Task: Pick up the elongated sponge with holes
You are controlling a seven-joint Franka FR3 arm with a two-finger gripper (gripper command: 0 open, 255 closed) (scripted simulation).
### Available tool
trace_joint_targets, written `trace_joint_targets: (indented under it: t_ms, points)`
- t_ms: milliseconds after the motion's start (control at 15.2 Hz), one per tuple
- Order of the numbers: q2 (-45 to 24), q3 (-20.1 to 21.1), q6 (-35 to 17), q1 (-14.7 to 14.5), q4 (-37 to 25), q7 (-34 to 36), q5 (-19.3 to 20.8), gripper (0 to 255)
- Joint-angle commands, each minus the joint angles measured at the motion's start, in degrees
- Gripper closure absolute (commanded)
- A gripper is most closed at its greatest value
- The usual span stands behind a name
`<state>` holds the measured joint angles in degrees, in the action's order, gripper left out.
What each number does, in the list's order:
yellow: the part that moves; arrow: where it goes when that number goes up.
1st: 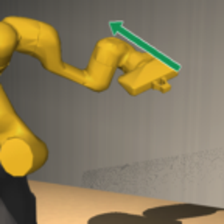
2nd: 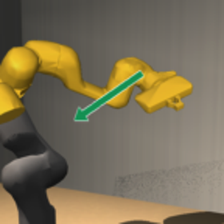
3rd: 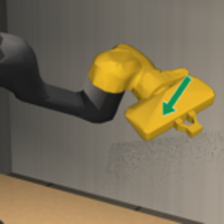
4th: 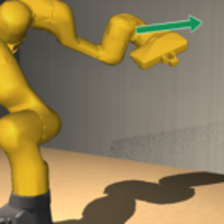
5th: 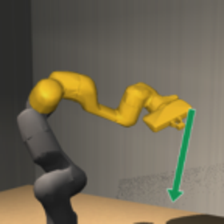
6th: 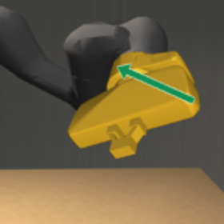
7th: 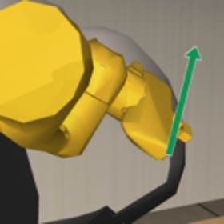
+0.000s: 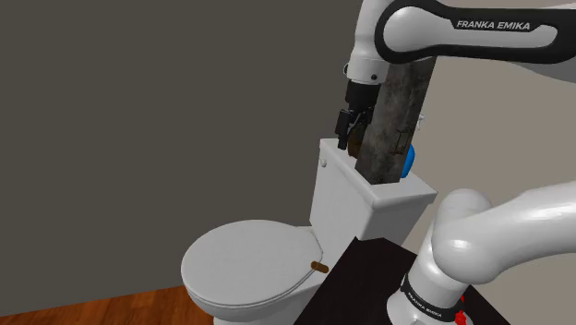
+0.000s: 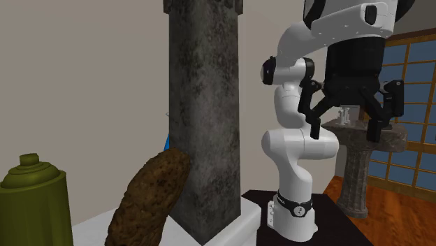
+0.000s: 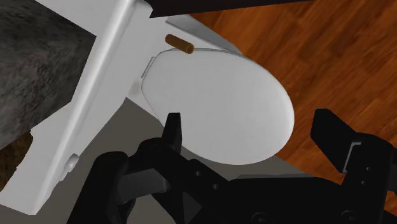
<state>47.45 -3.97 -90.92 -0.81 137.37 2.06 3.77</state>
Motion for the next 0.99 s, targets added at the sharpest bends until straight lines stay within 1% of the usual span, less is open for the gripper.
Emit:
trace_joint_targets:
  t_ms: [0,462,924]
  points:
    - [0.0,0.0,0.0,0.0,0.0,0.0,0.0,0]
    - [-11.0,-7.45,1.38,3.36,-8.37,-6.05,5.13,0]
    - [-23.5,-14.42,3.17,5.83,-19.18,-12.33,8.27,0]
